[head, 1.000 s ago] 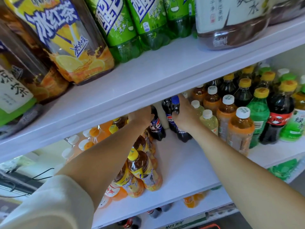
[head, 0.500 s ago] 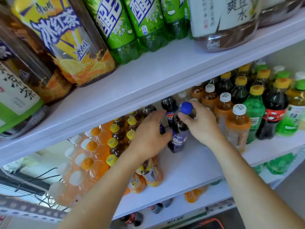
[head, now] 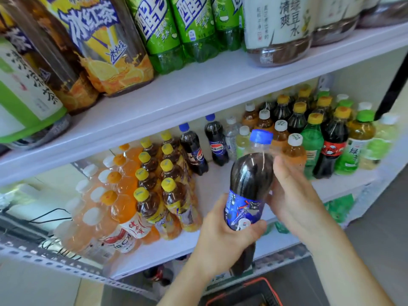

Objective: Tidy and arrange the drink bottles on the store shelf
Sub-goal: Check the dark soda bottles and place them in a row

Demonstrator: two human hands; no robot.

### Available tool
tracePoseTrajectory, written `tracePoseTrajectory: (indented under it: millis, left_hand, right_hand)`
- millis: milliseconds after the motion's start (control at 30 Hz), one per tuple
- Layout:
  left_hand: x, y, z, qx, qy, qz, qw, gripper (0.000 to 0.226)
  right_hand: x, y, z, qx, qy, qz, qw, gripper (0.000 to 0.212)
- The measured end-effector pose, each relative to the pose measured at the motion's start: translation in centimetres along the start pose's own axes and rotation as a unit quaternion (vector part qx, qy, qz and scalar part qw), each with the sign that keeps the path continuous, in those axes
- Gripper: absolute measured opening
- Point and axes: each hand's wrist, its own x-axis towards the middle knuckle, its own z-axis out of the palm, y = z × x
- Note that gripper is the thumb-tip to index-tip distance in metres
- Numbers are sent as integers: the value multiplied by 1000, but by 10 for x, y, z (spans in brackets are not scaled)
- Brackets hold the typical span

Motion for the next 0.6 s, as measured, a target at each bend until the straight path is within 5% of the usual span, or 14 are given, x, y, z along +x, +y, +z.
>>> tracePoseTrajectory:
  millis: [133,433,600]
  left_hand:
    - [-5,3,8,-97,21,18,995,39]
    - [-8,9,9,-205,31,-38,977,34]
    - [5,19,-11,-341,5,-82,936,64]
  right_hand:
    - [-41,39,-4,28,-45,122,991,67]
    - [-81,43,-3,-16,-5,121,993,66]
    - [-85,32,-3,72,-42,198,977,67]
